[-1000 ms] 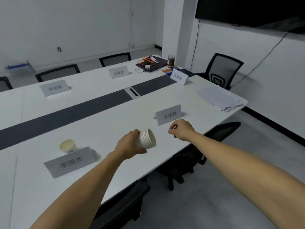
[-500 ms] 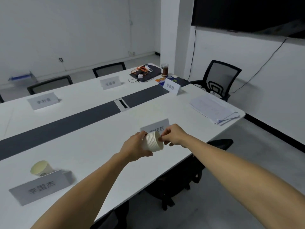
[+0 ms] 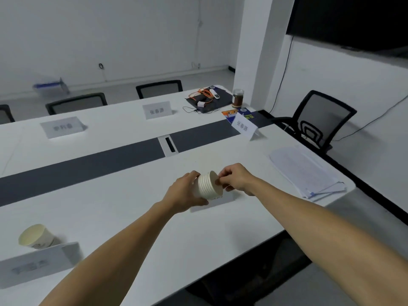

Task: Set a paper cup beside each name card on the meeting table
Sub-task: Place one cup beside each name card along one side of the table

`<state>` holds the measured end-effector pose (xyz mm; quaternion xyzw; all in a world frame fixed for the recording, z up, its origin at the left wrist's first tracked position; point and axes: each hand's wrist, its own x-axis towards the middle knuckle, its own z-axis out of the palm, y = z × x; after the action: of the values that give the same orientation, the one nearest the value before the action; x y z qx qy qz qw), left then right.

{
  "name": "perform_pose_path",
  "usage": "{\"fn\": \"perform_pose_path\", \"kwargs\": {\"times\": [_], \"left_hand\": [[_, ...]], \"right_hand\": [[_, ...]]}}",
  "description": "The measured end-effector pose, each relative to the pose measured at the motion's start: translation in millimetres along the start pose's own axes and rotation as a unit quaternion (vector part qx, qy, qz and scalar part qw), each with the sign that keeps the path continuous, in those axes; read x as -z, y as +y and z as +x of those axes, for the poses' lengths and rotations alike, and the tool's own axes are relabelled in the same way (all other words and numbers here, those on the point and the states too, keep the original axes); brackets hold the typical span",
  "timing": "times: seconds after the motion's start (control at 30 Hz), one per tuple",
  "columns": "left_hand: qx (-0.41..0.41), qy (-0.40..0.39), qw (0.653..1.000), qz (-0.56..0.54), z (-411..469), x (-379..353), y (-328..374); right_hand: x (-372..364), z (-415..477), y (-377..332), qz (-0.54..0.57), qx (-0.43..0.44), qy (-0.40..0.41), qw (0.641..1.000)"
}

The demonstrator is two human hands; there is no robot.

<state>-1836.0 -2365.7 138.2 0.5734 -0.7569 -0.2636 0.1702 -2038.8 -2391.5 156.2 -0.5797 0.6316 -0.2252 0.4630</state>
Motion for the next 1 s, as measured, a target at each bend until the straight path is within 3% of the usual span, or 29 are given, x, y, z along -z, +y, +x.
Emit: {"fn": "perform_pose_path", "kwargs": {"times": [0.2, 0.37, 0.5, 0.77, 1.0], "left_hand": [[0.096, 0.026, 0.995, -0.011, 27.3, -3.6, -24.4], [0.181, 0.039, 0.983, 0.006, 38.2, -3.6, -39.8], [0.244, 0.041, 0.969, 0.002, 43.1, -16.0, -46.5], [0.332, 0.03, 0.943, -0.02, 45.4, -55.2, -44.0], [0.373, 0.039, 0.927, -0.027, 37.9, -70.5, -33.4]], "right_hand": [[10.9, 68.4, -5.0, -0.029, 0.015, -0.061, 0.998], [41.6, 136.2, -20.0, -0.007, 0.009, 0.005, 1.0], [32.8, 194.7, 0.8, -0.057, -0.025, 0.03, 0.998], [-26.7, 244.0, 70.7, -0.109, -0.101, -0.055, 0.987], [-33.7, 256.5, 87.8, -0.117, -0.131, -0.071, 0.982]]}}
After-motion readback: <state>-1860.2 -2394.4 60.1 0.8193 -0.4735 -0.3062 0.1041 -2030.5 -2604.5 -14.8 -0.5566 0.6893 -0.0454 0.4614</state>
